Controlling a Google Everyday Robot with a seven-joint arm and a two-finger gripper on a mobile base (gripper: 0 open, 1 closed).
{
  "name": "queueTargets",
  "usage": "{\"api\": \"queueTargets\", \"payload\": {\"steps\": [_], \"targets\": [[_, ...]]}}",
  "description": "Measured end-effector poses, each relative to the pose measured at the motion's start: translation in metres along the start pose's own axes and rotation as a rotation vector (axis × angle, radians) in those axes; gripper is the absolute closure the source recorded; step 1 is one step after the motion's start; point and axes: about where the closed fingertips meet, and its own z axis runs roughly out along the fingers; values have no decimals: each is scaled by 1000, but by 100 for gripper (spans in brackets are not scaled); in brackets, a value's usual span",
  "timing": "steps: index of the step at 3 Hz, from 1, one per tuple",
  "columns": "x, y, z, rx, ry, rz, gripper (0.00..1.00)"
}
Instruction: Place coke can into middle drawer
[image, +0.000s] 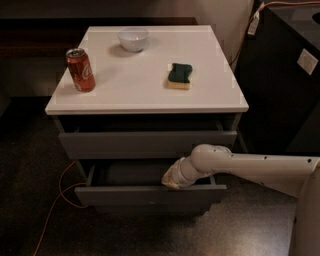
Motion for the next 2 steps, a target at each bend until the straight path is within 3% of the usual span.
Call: {"api": "queueTargets", "payload": {"steps": [1,2], "targets": [[11,-25,7,33,18,13,100],[23,-38,23,34,47,27,100]]}}
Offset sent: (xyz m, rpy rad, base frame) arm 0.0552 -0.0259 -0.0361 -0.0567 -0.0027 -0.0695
